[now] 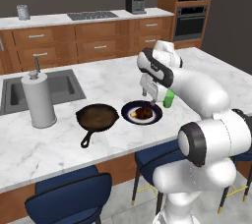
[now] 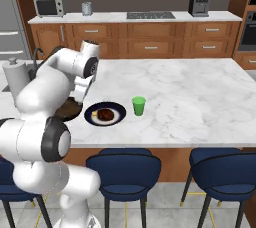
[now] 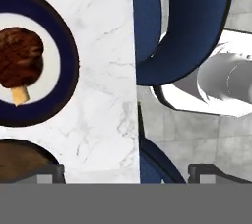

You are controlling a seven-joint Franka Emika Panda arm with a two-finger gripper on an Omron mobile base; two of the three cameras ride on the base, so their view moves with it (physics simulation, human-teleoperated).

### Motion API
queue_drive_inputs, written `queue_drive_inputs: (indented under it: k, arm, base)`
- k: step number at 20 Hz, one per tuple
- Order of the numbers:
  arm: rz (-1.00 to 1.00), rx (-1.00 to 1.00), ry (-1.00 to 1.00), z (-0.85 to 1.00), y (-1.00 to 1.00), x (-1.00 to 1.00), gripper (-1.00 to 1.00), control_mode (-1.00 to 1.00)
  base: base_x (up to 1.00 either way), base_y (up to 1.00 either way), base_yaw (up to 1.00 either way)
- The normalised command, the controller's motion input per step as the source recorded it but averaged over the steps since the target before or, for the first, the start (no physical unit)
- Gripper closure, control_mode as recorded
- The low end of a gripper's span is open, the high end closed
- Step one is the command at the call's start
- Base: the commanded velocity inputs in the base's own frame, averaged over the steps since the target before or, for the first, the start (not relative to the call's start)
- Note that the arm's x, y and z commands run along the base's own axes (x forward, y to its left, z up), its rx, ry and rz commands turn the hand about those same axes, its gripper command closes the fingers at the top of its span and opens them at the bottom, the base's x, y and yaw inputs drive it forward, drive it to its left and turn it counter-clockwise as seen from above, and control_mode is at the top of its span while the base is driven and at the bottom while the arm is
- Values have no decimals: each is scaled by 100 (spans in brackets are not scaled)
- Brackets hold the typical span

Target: Pick up the pan with the steak in it and place it on the dining table. Then place the steak on the plate.

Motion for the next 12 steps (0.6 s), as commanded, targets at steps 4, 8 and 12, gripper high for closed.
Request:
queue_drive_inputs:
  k: [4,8,12]
  arm:
    - [14,1,-14,27,32,-55,-100,-100]
    - [4,0,-34,13,37,-64,-100,-100]
    - [0,0,-46,3,15,-75,-100,-100]
  base:
    - [0,0,0]
    - [0,0,0]
    - [0,0,0]
